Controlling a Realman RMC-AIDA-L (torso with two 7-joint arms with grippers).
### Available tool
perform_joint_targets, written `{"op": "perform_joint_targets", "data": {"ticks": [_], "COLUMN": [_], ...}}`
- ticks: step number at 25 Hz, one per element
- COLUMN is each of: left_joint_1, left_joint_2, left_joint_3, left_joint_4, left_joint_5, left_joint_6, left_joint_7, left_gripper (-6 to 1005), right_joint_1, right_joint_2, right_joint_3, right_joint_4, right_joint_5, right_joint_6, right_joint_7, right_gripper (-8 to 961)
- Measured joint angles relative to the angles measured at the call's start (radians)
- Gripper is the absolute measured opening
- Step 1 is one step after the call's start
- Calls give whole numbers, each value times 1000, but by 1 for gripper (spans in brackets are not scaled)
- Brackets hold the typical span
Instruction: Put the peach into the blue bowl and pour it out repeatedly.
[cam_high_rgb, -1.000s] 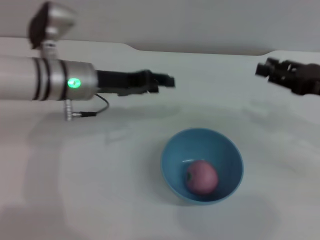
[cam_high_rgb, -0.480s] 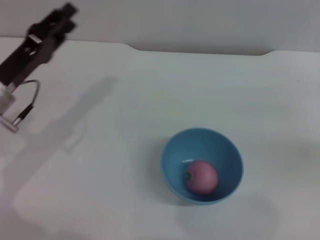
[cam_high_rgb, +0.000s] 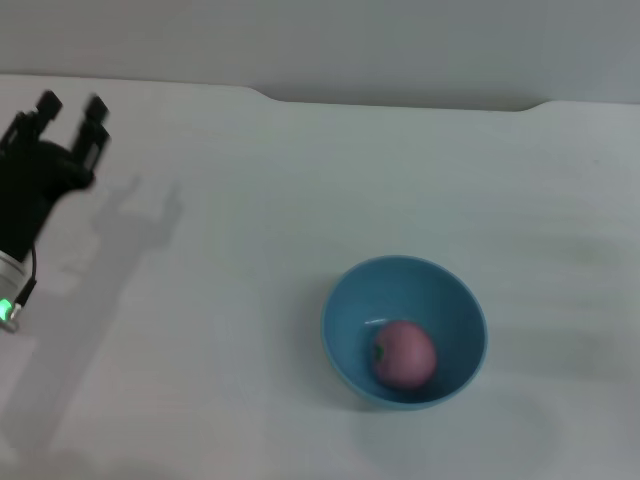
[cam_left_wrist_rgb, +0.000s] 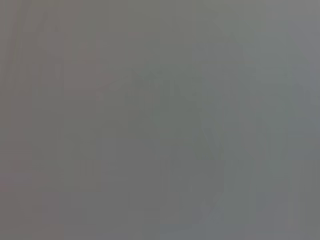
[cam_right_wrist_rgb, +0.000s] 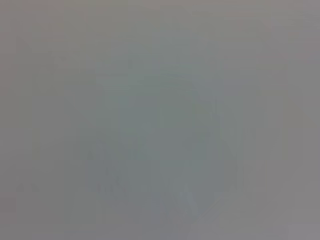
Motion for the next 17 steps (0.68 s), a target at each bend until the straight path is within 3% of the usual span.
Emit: {"op": "perform_joint_targets", "data": {"ticks": [3,6,8,17], "left_joint_1": [-6,-8,-7,-3], "left_joint_2": [-2,-1,1,6], "left_joint_3": [-54,-106,-112,-112], "left_joint_4": [-93,-136,-142,-134], "left_joint_5": [1,8,10,19], "left_joint_6": [0,1,1,3], "left_joint_7": [395,622,675,615], "left_gripper": [536,534,520,493], "right_joint_1": [33,48,53,68], "right_joint_2": [4,5,4,1], "right_joint_3": [5,12,13,14], "right_joint_4": [119,170,174,203], "right_joint_5": [83,102,102,98], "right_joint_6": [-38,-70,-76,-59], "right_joint_7": [-376,-551,-579,-559], "right_gripper": [486,486,486,486]}}
